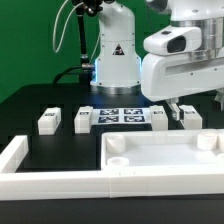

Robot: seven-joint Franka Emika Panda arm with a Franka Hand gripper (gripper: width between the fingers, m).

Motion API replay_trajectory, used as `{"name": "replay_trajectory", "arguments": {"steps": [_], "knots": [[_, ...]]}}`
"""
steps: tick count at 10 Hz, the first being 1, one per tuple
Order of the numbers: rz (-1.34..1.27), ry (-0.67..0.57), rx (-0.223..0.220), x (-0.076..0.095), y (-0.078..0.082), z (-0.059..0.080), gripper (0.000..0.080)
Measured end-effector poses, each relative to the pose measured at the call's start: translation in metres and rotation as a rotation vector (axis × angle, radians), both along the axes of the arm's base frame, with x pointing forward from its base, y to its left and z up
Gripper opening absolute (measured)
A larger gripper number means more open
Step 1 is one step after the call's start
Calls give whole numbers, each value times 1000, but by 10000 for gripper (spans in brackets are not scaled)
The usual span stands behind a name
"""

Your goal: Assemble desk

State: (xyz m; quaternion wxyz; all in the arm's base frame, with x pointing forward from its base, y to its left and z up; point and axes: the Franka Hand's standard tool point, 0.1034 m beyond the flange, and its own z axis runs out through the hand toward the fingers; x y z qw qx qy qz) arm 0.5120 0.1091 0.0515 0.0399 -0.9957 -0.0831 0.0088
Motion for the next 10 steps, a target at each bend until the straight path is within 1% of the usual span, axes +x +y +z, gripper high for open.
{"name": "replay_trajectory", "arguments": {"steps": [3, 4, 5, 6, 7, 8, 9, 10], "knots": [[19, 28, -2, -2, 1, 0, 649], [-28, 117, -19, -13, 5, -1, 649], [-53, 269, -53, -25, 12, 0, 649], [-56, 337, -58, -26, 13, -2, 649], [-52, 443, -73, -34, 10, -2, 649], [-43, 532, -84, -35, 11, -2, 649], [-41, 558, -83, -29, 12, -5, 649], [-33, 635, -95, -38, 11, -3, 649]]}}
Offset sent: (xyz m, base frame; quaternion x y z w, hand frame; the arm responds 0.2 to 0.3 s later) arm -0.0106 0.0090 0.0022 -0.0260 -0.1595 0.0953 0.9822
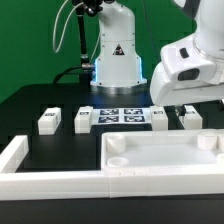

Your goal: Assemble desk

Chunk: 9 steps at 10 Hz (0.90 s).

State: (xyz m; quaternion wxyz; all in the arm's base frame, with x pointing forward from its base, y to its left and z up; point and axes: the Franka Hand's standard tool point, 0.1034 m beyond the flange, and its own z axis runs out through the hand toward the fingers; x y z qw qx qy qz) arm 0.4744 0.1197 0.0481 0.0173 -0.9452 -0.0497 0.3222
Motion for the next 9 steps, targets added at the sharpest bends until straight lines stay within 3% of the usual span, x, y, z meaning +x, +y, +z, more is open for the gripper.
{"name": "replay_trajectory", "arguments": {"steps": [3, 7, 9], "knots": [[-46, 260, -64, -23, -3, -18, 649], [-43, 241, -56, -18, -1, -21, 649], [-125, 295, -55, -25, 8, -29, 649]]}}
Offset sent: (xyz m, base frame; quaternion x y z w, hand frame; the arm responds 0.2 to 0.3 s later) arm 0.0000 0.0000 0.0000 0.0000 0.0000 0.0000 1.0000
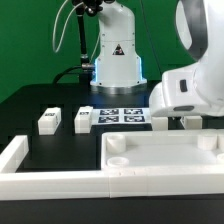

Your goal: Assemble desk

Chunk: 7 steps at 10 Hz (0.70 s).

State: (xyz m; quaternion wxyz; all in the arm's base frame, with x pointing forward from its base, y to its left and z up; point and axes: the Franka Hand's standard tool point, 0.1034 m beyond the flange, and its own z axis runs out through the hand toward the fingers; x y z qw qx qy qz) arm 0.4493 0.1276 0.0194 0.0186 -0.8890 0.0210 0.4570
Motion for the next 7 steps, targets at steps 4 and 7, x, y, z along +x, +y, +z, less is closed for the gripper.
{"name": "replay_trajectory", "arguments": {"steps": [4, 7], "knots": [[-13, 41, 1, -13, 5, -12, 649], [-14, 36, 2, -12, 5, -13, 517]]}}
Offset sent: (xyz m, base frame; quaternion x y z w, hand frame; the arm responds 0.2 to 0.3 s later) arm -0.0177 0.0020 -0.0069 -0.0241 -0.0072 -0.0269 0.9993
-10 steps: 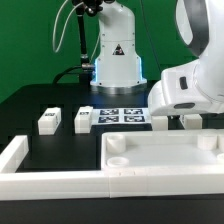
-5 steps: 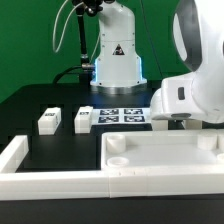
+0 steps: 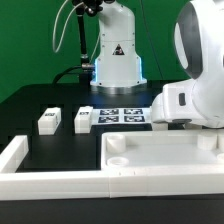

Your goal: Assemble desk

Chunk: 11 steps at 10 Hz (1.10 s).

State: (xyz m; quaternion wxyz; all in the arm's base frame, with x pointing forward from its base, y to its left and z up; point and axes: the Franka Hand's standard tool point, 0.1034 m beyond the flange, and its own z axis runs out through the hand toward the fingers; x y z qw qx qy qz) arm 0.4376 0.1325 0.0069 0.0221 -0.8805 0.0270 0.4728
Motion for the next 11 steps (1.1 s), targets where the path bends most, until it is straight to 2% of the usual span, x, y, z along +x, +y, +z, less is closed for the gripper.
{"name": "replay_trajectory", "arguments": {"steps": [1, 2, 7, 8, 9, 11], "knots": [[0, -1, 0, 0, 0, 0, 379], [0, -1, 0, 0, 0, 0, 287], [0, -2, 0, 0, 0, 0, 287], [16, -5, 19, 2, -1, 2, 287], [42, -31, 56, 10, -4, 16, 287], [48, -91, 83, 28, -13, 56, 288]]}}
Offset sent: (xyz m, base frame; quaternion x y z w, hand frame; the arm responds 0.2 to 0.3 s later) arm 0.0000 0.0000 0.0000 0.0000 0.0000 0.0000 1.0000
